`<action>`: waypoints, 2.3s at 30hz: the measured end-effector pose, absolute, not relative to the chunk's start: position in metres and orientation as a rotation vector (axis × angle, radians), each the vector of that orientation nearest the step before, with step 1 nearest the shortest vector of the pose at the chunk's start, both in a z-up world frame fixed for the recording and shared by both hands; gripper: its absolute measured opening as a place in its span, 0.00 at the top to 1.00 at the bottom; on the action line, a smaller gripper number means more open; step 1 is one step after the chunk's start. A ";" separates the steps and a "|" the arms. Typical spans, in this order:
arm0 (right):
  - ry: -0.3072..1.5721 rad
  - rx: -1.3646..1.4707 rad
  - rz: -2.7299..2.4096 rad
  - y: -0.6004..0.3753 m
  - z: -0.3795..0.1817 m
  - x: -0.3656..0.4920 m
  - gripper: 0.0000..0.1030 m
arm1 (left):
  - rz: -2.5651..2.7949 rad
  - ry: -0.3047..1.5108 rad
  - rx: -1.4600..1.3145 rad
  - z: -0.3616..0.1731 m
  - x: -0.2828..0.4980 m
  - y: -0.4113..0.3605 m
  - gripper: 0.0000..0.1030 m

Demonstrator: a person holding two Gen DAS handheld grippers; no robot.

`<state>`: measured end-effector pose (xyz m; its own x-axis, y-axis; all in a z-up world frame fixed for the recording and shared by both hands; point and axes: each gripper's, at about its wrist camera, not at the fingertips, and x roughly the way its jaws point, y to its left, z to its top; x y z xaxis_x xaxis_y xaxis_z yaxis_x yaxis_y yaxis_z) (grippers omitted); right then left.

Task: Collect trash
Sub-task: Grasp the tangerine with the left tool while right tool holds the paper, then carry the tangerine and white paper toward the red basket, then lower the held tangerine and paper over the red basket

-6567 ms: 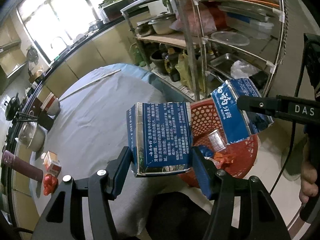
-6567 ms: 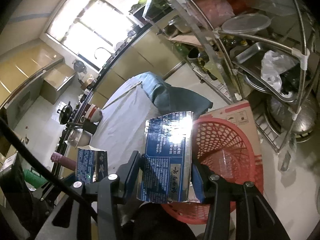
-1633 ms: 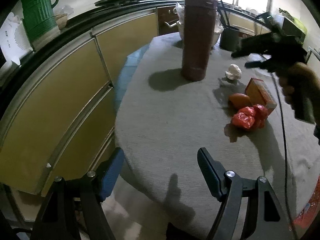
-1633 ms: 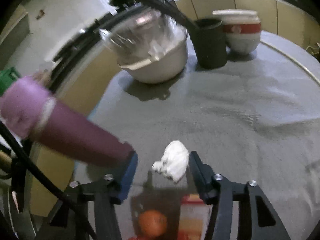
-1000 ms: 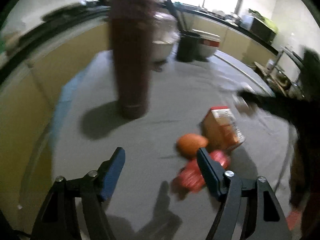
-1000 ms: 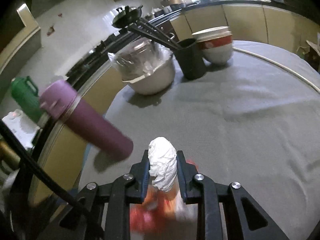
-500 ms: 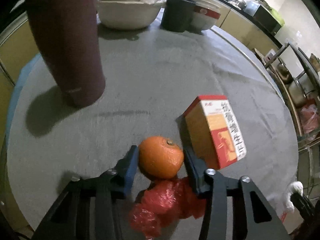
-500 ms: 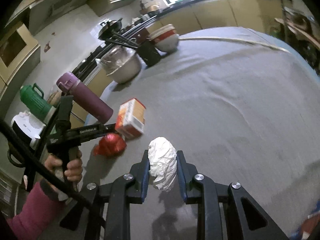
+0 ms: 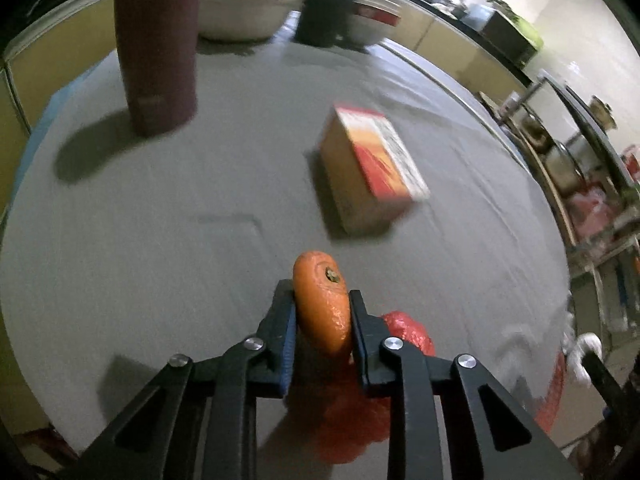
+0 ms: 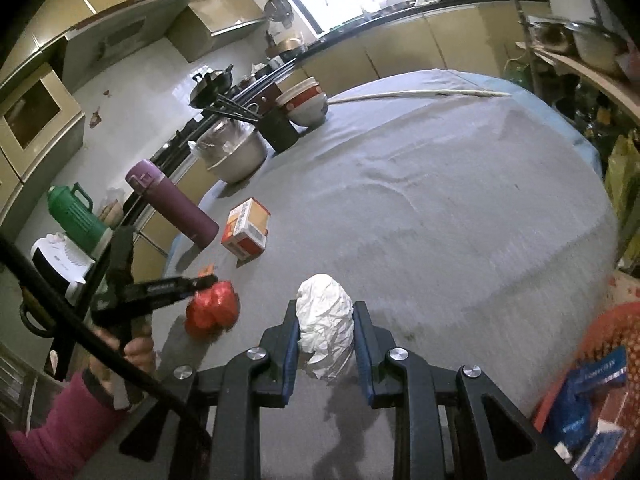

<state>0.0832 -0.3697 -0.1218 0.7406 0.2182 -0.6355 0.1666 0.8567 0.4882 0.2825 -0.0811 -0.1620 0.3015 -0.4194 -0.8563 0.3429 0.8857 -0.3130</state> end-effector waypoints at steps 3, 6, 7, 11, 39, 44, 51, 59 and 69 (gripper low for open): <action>0.748 0.544 0.024 -0.369 -0.125 0.069 0.74 | -0.537 1.143 -0.066 -0.157 0.258 -0.090 0.76; 0.740 0.545 0.016 -0.370 -0.127 0.055 0.74 | -0.550 1.102 -0.028 -0.144 0.240 -0.101 0.76; 0.733 0.537 0.010 -0.370 -0.126 0.050 0.74 | -0.556 1.084 -0.017 -0.138 0.235 -0.105 0.76; 0.703 0.524 0.003 -0.373 -0.123 0.030 0.74 | -0.572 1.017 0.010 -0.115 0.222 -0.121 0.76; 0.530 0.580 -0.095 -0.422 -0.094 -0.080 0.74 | -0.723 0.754 0.455 -0.062 0.057 -0.271 0.76; 0.517 0.585 -0.132 -0.433 -0.093 -0.097 0.74 | -0.724 0.738 0.490 -0.061 0.044 -0.283 0.76; 0.510 0.591 -0.182 -0.446 -0.093 -0.120 0.74 | -0.778 0.725 0.532 -0.065 0.022 -0.301 0.76; 0.501 0.623 -0.262 -0.467 -0.097 -0.152 0.74 | -0.866 0.705 0.578 -0.065 -0.007 -0.330 0.76; 0.478 0.667 -0.334 -0.494 -0.102 -0.184 0.74 | -0.955 0.669 0.605 -0.066 -0.036 -0.363 0.76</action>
